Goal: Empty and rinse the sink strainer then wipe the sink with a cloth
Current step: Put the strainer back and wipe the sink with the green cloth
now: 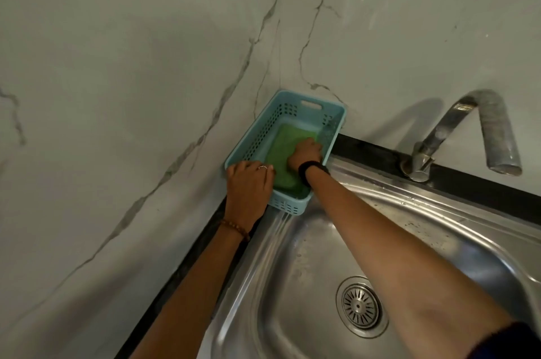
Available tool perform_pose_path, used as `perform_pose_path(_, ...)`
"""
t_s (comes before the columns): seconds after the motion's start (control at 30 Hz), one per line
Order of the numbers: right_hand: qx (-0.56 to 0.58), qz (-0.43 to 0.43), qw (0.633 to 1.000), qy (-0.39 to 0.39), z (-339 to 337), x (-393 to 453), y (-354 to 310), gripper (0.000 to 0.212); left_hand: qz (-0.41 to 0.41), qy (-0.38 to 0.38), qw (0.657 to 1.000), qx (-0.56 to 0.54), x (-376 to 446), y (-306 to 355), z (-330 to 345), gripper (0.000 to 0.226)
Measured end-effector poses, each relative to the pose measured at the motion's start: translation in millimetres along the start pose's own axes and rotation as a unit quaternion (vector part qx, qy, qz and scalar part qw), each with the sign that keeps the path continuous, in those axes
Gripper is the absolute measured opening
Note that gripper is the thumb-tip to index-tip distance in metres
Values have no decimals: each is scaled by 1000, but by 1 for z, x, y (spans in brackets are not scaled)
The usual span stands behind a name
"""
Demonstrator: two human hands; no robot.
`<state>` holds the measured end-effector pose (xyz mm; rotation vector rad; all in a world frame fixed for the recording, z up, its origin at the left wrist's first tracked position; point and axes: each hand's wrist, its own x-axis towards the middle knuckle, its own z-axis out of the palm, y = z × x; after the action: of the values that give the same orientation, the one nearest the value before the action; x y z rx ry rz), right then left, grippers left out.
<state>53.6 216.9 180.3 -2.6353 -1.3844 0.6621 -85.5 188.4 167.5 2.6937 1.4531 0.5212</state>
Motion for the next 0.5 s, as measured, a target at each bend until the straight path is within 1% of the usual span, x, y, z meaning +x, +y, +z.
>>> perform_pose_path(0.03,85,17,996,-12,-4,2,2,50,0,5,1000,-6,0,0,0,54)
perform_pose_path(0.07,193,39,980,-30,-6,2,3,53,0,9,1000,-14,0,1,0,55)
perform_pose_path(0.1,292,40,955,-41,-9,1,3,51,-2,7,1000,-20,-1,1,-1,55)
perform_pose_path(0.13,382,32,922,-49,-14,-5,2,42,-10,2,999,-32,-1,1,-1,51)
perform_pose_path(0.2,503,11,862,-58,-26,-22,1,12,-43,-23,994,-98,2,-1,0,36)
perform_pose_path(0.23,548,-2,834,-60,-33,-31,1,9,-56,-44,986,-150,5,-2,-1,40)
perform_pose_path(0.27,588,-15,806,-66,-41,-42,3,11,-63,-76,970,-221,8,-4,-5,53)
perform_pose_path(0.3,612,-34,787,-71,-49,-53,5,16,-72,-102,943,-310,10,-3,-12,64)
perform_pose_path(0.33,618,-52,781,-72,-55,-64,9,27,-83,-107,906,-401,12,1,-21,71)
perform_pose_path(0.37,612,-74,785,-61,-62,-76,15,38,-99,-87,871,-473,12,7,-31,70)
perform_pose_path(0.43,566,-131,814,-9,-72,-102,28,46,-147,-40,814,-561,11,23,-49,53)
perform_pose_path(0.47,525,-162,835,28,-77,-118,35,47,-172,-40,781,-600,9,36,-59,42)
perform_pose_path(0.5,475,-182,859,61,-81,-133,41,47,-197,-62,741,-639,6,50,-66,34)
